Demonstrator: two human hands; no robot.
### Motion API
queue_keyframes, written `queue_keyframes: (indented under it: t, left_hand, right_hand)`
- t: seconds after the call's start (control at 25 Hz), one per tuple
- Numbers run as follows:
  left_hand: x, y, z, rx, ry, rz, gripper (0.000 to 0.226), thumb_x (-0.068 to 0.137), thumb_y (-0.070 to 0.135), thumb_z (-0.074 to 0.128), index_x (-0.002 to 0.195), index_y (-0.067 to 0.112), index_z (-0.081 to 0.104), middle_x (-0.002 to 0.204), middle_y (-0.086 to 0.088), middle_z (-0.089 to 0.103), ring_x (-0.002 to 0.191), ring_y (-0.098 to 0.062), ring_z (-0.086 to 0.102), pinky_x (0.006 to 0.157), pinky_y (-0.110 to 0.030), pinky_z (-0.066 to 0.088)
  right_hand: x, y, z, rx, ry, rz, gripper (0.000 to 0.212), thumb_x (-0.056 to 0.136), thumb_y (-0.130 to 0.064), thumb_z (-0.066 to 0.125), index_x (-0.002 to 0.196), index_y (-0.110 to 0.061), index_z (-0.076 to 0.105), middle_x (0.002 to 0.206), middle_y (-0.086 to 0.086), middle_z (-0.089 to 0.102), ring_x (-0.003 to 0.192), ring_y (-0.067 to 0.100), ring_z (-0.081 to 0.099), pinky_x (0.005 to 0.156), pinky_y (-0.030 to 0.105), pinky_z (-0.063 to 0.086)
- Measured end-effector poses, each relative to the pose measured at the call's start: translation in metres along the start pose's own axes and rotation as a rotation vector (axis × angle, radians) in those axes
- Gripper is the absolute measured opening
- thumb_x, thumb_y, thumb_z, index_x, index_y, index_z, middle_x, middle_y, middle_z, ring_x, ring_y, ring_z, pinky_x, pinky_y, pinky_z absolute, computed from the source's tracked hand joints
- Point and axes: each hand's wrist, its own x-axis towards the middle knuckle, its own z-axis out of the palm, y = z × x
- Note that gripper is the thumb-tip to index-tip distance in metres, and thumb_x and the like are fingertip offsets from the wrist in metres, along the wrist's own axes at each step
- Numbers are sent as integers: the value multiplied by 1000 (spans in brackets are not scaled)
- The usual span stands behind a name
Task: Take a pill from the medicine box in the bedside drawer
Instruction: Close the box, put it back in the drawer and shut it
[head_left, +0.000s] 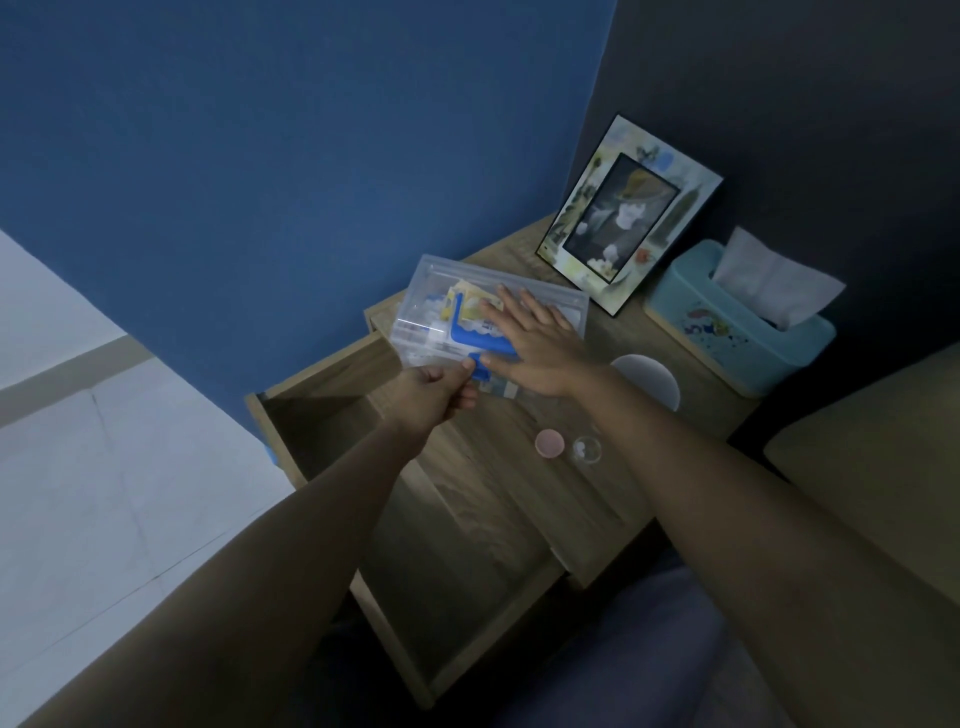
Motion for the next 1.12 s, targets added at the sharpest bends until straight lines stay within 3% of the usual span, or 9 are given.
queue_keyframes:
  t: [0.4, 0.6, 0.72, 0.8, 0.88, 1.0, 1.04, 1.12]
  left_hand:
    - [5, -11, -5, 102, -72, 76, 13, 86, 18, 64, 77, 10, 69, 69, -1, 69, 60, -2, 65, 59, -14, 54]
    - [14, -13, 3, 507, 123, 190, 28, 88, 27, 62, 84, 1, 70, 72, -7, 68, 66, -13, 62, 67, -25, 51]
    - [9, -9, 4, 657, 141, 250, 31, 90, 30, 58, 80, 2, 68, 70, -6, 64, 63, -13, 59, 59, -19, 45]
    - [6, -10, 5, 720, 131, 262, 29, 91, 27, 57, 81, 2, 67, 75, -11, 67, 70, -19, 63, 65, -27, 49]
    - [1, -12, 3, 668, 240, 155, 20, 90, 20, 56, 88, 3, 67, 86, -14, 70, 82, -24, 67, 77, -35, 54]
    - [0, 0, -11, 357, 612, -204, 26, 93, 18, 49, 103, -2, 63, 105, -19, 67, 96, -28, 65, 81, -34, 52]
    - [2, 7, -16, 332, 686, -203, 31, 96, 21, 45, 106, -3, 61, 109, -19, 65, 100, -29, 63, 80, -34, 48]
    - [10, 28, -23, 379, 679, -63, 42, 99, 30, 35, 110, -3, 59, 113, -22, 63, 105, -33, 59, 82, -37, 43]
  right_hand:
    - [-1, -1, 4, -53, 55, -13, 71, 91, -55, 38, 147, -34, 0, 159, -5, -9, 146, 18, -10, 117, 43, -1]
    - [-2, -2, 5, -76, 65, -16, 71, 92, -55, 38, 147, -32, 0, 159, -4, -9, 146, 19, -10, 117, 42, -1]
    - [-2, -3, 4, -82, 60, -14, 71, 92, -55, 38, 147, -32, 0, 160, -4, -10, 146, 20, -10, 118, 43, -1]
    - [-3, -4, 3, -80, 54, -10, 71, 92, -54, 38, 148, -31, 0, 160, -3, -10, 146, 20, -10, 118, 43, -1]
    - [-4, -6, 1, -76, 48, -7, 72, 92, -54, 38, 148, -31, -1, 159, -3, -10, 146, 20, -10, 118, 43, -1]
    - [-4, -5, 1, -61, 45, -6, 72, 92, -54, 38, 148, -30, 0, 159, -3, -10, 146, 20, -10, 118, 42, -2]
    - [-4, -5, 2, -59, 45, -9, 72, 92, -54, 38, 148, -30, 1, 160, -3, -10, 146, 20, -10, 118, 42, -2]
    - [-3, -5, 2, -64, 48, -7, 72, 92, -55, 38, 148, -30, 1, 160, -3, -9, 146, 20, -10, 118, 42, -2]
